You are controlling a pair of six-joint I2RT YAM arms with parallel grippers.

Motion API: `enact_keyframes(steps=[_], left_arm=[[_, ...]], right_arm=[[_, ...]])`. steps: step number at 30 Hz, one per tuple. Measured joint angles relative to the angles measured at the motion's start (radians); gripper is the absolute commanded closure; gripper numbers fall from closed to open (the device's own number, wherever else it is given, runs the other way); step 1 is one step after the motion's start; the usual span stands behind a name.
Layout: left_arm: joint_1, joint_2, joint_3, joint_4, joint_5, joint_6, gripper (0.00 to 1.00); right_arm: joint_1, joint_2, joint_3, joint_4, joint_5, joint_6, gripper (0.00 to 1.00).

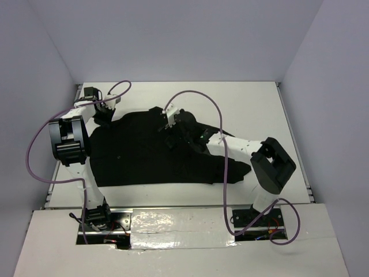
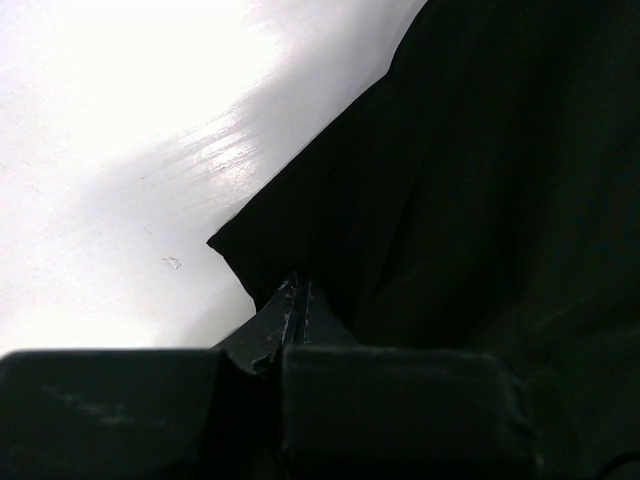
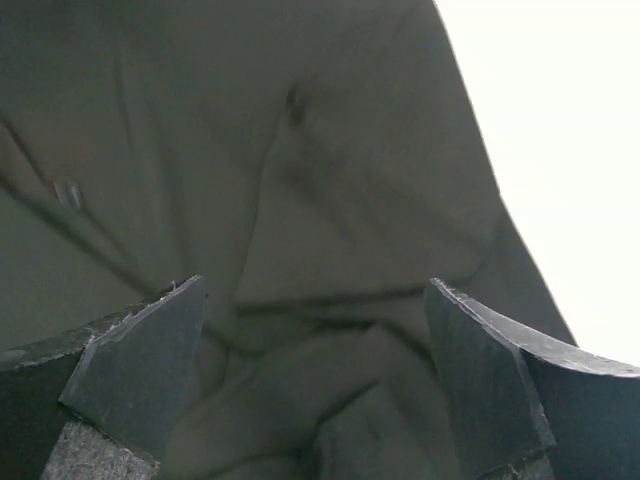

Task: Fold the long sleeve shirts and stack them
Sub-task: Fold the shirt

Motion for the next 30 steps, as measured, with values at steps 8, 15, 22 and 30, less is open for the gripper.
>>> enact_keyframes(steps=[8,15,22,30], left_arm=[[0.0,-0.004,-0.006,0.001,0.004,0.002,1.0],[0.0,-0.005,-0.007,0.001,0.018,0.002,1.0],[0.0,-0.005,-0.019,0.008,0.019,0.0,1.0],[0.0,-0.005,-0.02,0.008,0.021,-0.003,1.0]], right_arm=[[-0.026,0.272,0.604,-0.15,0.076,0.129,0.08],[-0.034,0.55,0.873,-0.365,0.088,0.198,0.09],[-0.056,0.737,1.049,-0.578,0.051,0.26,0.18],[-0.097,0.738,1.013,-0.591,-0.005,0.278,0.28]])
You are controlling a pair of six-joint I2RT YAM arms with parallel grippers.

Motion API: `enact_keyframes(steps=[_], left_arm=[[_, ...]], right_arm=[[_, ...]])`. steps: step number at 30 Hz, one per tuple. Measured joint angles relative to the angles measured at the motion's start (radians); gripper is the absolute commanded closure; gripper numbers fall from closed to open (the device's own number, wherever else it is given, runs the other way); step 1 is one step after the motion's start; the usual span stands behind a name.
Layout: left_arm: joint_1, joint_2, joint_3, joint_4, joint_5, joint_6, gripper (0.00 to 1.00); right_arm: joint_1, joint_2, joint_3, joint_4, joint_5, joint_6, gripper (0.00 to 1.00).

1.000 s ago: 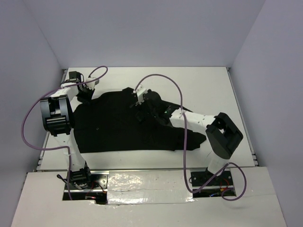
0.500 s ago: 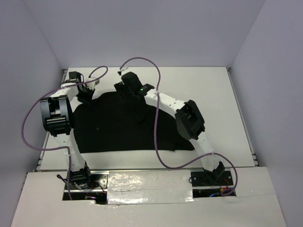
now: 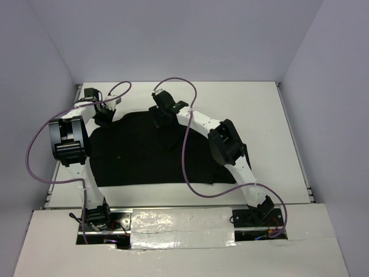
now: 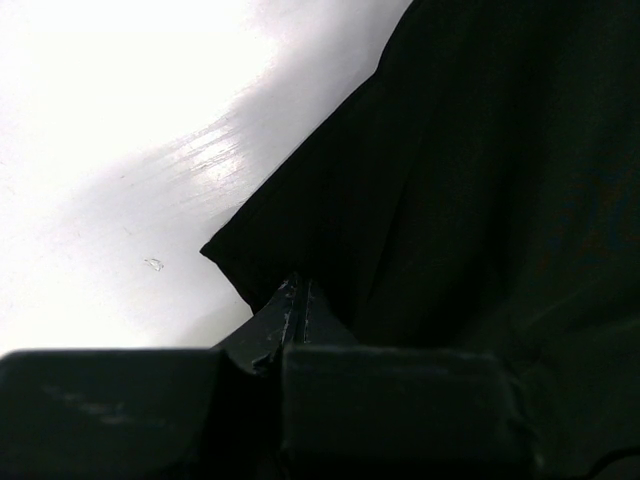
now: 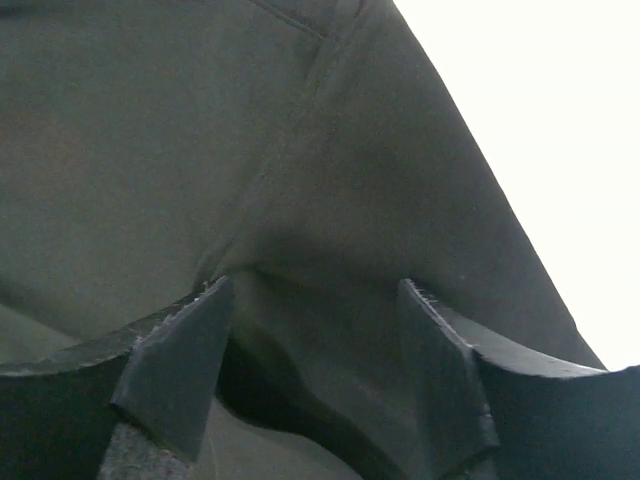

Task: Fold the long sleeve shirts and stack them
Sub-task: Fold the shirt

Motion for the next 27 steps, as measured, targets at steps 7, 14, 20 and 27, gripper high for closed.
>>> enact_keyframes(steps=[7,14,20,27], left_arm=[[0.0,0.0,0.0,-0.001,0.0,0.0,1.0],[0.005,0.0,0.0,-0.001,0.005,0.0,1.0],[0.007,0.0,0.0,-0.001,0.005,0.0,1.0],[0.007,0.0,0.0,-0.001,0.005,0.0,1.0]], right_arm=[[0.0,0.0,0.0,0.001,-0.045,-0.007,0.32],[0.014,-0.101,-0.217,0.106,-0.095,-0.056,0.32],[0.04,-0.155,-0.267,0.149,-0.132,-0.104,0.3],[0.055,-0.154,-0.265,0.161,-0.156,-0.116,0.3]])
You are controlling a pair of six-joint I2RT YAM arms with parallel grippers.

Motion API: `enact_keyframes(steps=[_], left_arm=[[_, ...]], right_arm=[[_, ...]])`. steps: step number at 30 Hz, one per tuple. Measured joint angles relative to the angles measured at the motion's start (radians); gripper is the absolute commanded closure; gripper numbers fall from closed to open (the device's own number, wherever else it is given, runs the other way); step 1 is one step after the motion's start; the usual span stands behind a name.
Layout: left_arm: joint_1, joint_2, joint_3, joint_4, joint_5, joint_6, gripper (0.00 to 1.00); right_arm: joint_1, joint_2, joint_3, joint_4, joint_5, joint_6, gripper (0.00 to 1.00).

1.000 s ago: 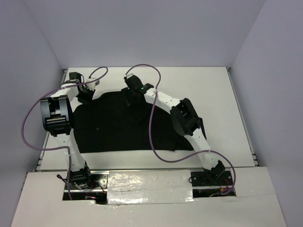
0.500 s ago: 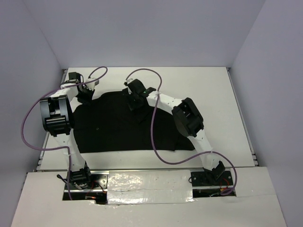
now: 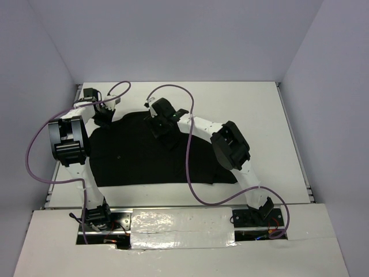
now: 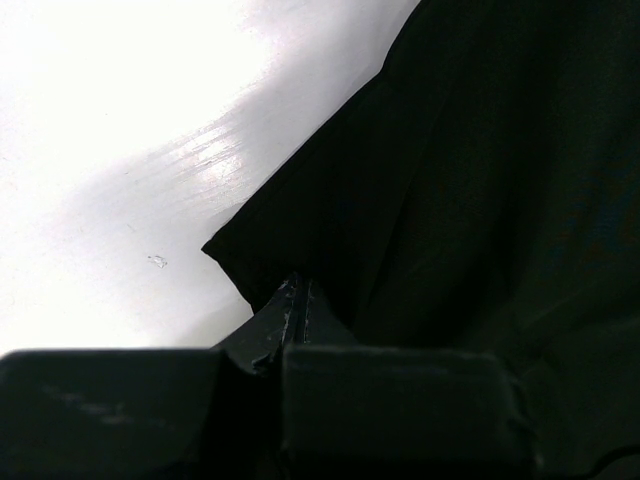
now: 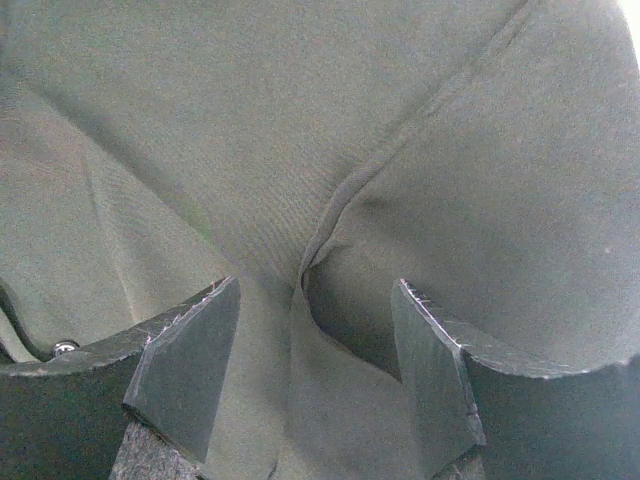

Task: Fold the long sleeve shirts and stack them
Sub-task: Fold the shirt

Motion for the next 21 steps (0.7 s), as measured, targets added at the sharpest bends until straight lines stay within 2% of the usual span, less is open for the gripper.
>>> enact_keyframes(steps=[7,12,15,16,18,19,21], left_arm=[[0.002,0.0,0.0,0.0,0.0,0.0,1.0],[0.011,0.0,0.0,0.0,0.0,0.0,1.0],[0.014,0.0,0.0,0.0,0.0,0.0,1.0],[0.014,0.0,0.0,0.0,0.0,0.0,1.0],[0.016,0.0,0.0,0.0,0.0,0.0,1.0],[0.016,0.0,0.0,0.0,0.0,0.0,1.0],[0.017,0.0,0.0,0.0,0.0,0.0,1.0]], right_arm=[[0.011,0.033,0.08,-0.017,0.044,-0.014,0.31],[0.015,0.074,0.098,-0.047,0.091,-0.018,0.42],[0.015,0.091,0.098,-0.072,0.098,-0.022,0.59],[0.015,0.094,0.098,-0.078,0.098,-0.023,0.73],[0.015,0.094,0.098,-0.078,0.1,-0.027,0.87],[0.015,0.094,0.098,-0.078,0.104,-0.024,1.0],[0.015,0.094,0.098,-0.078,0.117,-0.022,1.0]])
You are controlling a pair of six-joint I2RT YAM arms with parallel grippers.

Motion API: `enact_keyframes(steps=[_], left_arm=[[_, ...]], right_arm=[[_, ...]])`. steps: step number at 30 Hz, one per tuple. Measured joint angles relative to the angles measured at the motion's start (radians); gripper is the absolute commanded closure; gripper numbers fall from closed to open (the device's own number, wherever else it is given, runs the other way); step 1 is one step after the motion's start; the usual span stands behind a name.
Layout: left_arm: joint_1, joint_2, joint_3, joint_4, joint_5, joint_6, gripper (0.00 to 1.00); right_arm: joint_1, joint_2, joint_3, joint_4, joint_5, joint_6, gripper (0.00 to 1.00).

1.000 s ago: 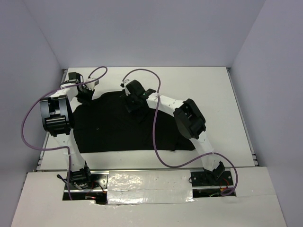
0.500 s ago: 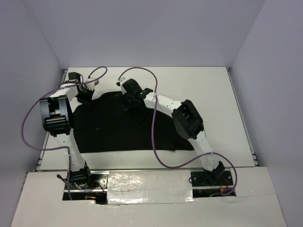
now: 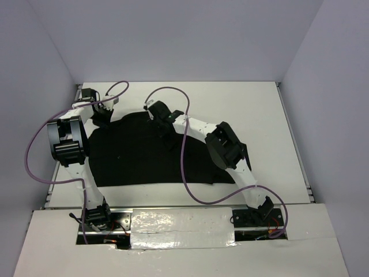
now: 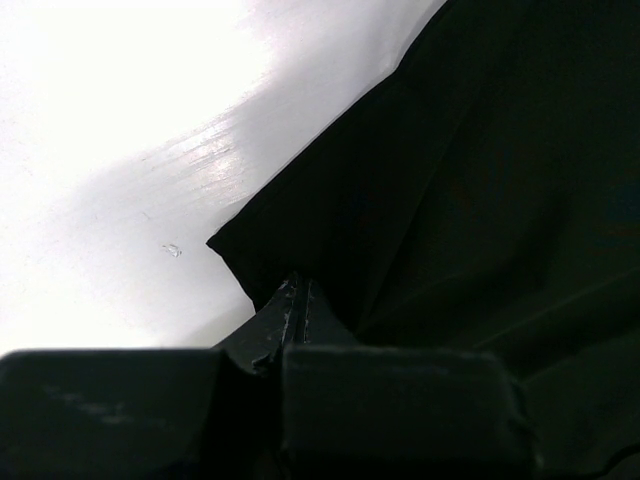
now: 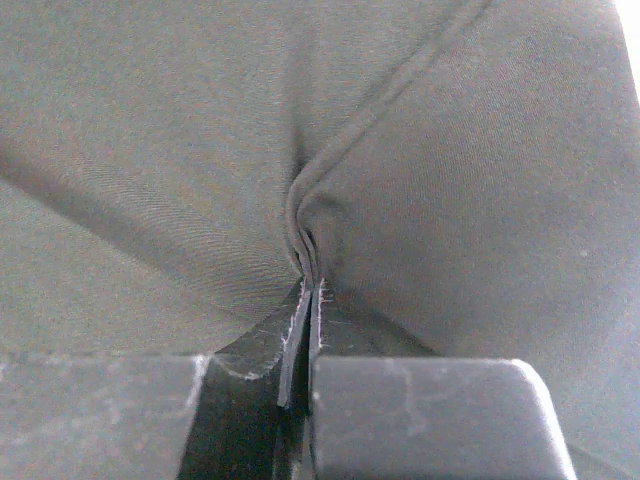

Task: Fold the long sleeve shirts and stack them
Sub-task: Fold the shirt

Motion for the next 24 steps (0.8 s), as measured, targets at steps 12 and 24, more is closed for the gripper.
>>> enact_keyframes(steps=[12,24], left_arm=[[0.0,0.0,0.0,0.006,-0.001,0.001,1.0],[0.0,0.0,0.0,0.01,-0.01,0.001,1.0]], right_arm=[[-0.067,-0.166,-0.122,0.038,0.03,0.0,0.97],[-0.175,-0.225,-0.145,0.074,-0.055,-0.01,1.0]])
